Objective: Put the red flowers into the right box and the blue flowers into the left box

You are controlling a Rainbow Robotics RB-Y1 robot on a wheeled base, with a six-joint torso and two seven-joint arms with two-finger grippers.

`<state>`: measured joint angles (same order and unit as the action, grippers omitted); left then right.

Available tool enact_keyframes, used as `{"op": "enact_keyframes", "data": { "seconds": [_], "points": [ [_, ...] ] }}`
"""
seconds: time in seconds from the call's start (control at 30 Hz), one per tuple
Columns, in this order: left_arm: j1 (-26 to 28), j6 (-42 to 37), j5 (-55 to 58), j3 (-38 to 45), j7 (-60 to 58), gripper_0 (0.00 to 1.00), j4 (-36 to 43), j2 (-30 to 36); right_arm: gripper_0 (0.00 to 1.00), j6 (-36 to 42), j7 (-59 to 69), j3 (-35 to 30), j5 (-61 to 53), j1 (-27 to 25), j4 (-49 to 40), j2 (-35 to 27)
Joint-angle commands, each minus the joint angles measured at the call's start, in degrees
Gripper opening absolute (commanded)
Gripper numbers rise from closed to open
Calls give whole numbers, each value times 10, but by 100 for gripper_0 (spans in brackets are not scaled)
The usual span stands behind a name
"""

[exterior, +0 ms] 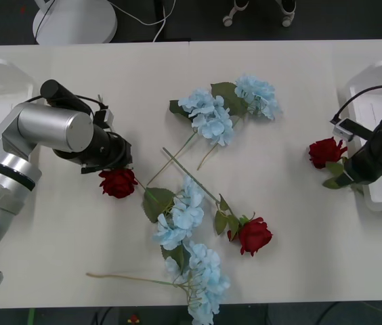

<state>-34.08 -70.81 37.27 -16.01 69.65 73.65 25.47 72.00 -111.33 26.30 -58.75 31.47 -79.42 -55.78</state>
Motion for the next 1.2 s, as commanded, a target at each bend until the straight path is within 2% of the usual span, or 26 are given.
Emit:
{"op": "enact_keyframes", "data": {
  "seconds": [0.03,0.23,0.47,0.8,0.97,1.13,1.17,1.2],
  "points": [
    [-40,8,7,-5,-28,0,-5,-12,100,-33,19,27,15,-4,-10,11],
    [-43,-14,23,-4,-99,0,16,-10,100,-48,26,34,29,-4,6,33],
    [-42,-46,59,-4,-266,0,62,4,100,-51,35,35,51,-4,13,57],
    [-42,-52,75,-6,-492,0,95,11,100,-55,38,34,88,-4,30,78],
    [-42,-24,58,-13,-644,0,113,12,100,-58,40,34,95,-4,39,83],
    [-42,17,0,-45,-715,0,114,13,100,-58,40,37,94,-4,47,83],
    [-42,23,-8,-50,-716,4,113,12,100,-58,41,37,94,-4,48,83],
    [-40,28,-16,-53,-717,22,113,13,88,-58,41,37,93,-4,47,83]
  ]
}}
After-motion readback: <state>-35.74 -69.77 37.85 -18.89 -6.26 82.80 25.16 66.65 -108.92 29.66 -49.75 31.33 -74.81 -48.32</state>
